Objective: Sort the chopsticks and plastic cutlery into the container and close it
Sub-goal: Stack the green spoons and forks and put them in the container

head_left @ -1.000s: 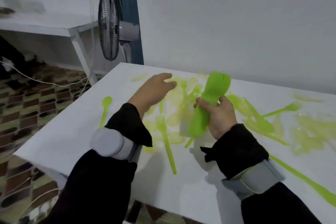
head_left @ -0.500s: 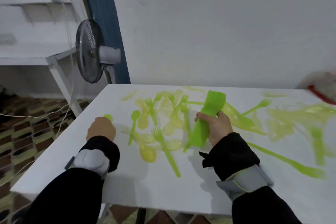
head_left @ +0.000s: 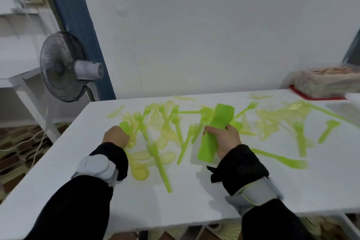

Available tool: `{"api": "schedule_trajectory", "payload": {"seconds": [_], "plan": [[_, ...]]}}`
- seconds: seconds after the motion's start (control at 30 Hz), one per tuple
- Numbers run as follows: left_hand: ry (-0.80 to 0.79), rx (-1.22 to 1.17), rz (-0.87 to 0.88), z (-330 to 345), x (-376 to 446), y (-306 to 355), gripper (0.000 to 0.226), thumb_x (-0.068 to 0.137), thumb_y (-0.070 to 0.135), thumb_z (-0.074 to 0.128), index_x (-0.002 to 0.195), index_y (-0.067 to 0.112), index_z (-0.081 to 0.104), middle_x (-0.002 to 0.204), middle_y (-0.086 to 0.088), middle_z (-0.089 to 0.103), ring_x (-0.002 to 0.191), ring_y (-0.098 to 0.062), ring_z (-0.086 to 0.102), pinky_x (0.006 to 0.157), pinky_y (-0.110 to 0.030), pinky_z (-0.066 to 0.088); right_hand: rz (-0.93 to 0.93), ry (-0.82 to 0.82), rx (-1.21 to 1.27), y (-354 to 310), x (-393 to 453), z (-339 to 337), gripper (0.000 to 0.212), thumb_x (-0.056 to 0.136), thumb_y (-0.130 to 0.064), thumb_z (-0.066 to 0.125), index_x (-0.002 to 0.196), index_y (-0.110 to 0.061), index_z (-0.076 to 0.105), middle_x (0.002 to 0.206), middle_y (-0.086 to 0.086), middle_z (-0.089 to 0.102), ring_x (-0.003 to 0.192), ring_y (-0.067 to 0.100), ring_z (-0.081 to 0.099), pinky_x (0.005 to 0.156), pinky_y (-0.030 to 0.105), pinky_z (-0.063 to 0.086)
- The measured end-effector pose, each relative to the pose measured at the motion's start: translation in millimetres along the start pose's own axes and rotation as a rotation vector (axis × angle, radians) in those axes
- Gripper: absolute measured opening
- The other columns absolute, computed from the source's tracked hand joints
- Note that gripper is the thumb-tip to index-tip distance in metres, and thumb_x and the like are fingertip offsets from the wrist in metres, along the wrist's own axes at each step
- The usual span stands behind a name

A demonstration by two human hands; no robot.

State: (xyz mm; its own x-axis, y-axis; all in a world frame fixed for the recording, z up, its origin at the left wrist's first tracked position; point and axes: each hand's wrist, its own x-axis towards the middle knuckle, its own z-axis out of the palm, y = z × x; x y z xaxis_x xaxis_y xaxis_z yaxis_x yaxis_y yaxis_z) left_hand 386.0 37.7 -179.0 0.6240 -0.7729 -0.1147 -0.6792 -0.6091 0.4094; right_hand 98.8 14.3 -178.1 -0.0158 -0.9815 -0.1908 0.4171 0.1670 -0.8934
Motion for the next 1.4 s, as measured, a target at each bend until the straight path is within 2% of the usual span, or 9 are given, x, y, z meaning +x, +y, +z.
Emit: {"api": "schedule_trajectory", "payload": {"seconds": [0.17,0.33,0.53,0.7,0.8,1.0,1.13,1.3,1.4], "plan": [[-0.043,-0.164,-0.078,6,7,8,0.019,0.085,0.003,0.060,0.069,-0.003,0.051,0.086,-0.023,0.059,0.100,-0.042,0.062,0.071,-0.036,0.046,-0.002,-0.013,-0.002,-1,-5,-6,0.022,0.073,0.013,0.067,0.085,-0.002,0.055,0.062,0.015,0.062,0.050,0.023,0.060,0.062,0.038,0.053],[0.154,-0.266,-0.120,5,-7,26,0.021,0.085,-0.002,0.053,0.099,-0.017,0.058,0.107,-0.031,0.061,0.103,-0.045,0.058,0.083,-0.041,0.047,-0.003,-0.001,0.026,-12,-7,-20,0.024,0.075,0.014,0.066,0.081,-0.005,0.052,0.054,0.011,0.062,0.042,0.018,0.060,0.059,0.036,0.053],[0.421,-0.350,0.196,23,-43,105,0.023,0.093,0.011,0.047,0.107,-0.005,0.057,0.107,-0.030,0.060,0.105,-0.045,0.053,0.084,-0.044,0.043,-0.017,0.065,0.063,-39,0,-66,0.025,0.076,0.013,0.065,0.090,-0.003,0.051,0.056,0.011,0.060,0.042,0.017,0.059,0.052,0.030,0.050],[0.150,-0.412,0.546,66,-88,183,0.016,0.095,0.014,0.045,0.103,0.007,0.057,0.099,-0.026,0.065,0.089,-0.041,0.063,0.079,-0.042,0.052,-0.008,0.181,0.140,-58,13,-105,0.032,0.077,0.011,0.064,0.103,-0.002,0.050,0.064,0.015,0.058,0.047,0.021,0.058,0.056,0.033,0.052],[-0.058,-0.356,0.683,102,-130,237,0.025,0.096,0.012,0.045,0.116,0.004,0.058,0.112,-0.023,0.063,0.105,-0.037,0.058,0.087,-0.034,0.045,0.005,0.154,0.119,-67,22,-125,0.028,0.077,0.010,0.065,0.097,-0.003,0.051,0.066,0.016,0.058,0.052,0.023,0.058,0.054,0.032,0.051],[-0.318,-0.503,0.650,138,-181,298,0.033,0.085,0.011,0.038,0.103,-0.001,0.063,0.109,-0.024,0.063,0.104,-0.036,0.057,0.077,-0.033,0.043,-0.017,0.071,0.070,-78,37,-154,0.020,0.079,0.009,0.064,0.088,-0.009,0.058,0.078,0.014,0.064,0.066,0.025,0.062,0.063,0.034,0.053],[-0.507,-0.693,0.568,140,-191,311,0.044,0.070,0.016,0.042,0.101,0.013,0.074,0.109,-0.011,0.070,0.106,-0.030,0.062,0.097,-0.044,0.048,-0.017,0.036,0.041,-89,47,-170,0.030,0.079,0.010,0.063,0.106,-0.003,0.057,0.081,0.015,0.064,0.069,0.026,0.063,0.062,0.033,0.054],[-0.444,-0.488,0.531,142,-175,323,0.050,0.091,0.039,0.043,0.121,0.002,0.056,0.126,-0.021,0.053,0.121,-0.036,0.048,0.075,-0.025,0.039,0.039,0.029,0.066,-94,55,-173,0.031,0.077,0.015,0.063,0.103,0.000,0.055,0.072,0.012,0.064,0.050,0.018,0.065,0.047,0.027,0.054],[-0.328,-0.255,0.649,132,-144,320,0.042,0.092,0.031,0.046,0.121,0.004,0.060,0.123,-0.020,0.058,0.117,-0.039,0.051,0.095,-0.038,0.045,0.082,0.018,0.059,-95,62,-176,0.036,0.075,0.016,0.063,0.108,0.005,0.052,0.066,0.014,0.064,0.046,0.020,0.064,0.048,0.029,0.053]]}}
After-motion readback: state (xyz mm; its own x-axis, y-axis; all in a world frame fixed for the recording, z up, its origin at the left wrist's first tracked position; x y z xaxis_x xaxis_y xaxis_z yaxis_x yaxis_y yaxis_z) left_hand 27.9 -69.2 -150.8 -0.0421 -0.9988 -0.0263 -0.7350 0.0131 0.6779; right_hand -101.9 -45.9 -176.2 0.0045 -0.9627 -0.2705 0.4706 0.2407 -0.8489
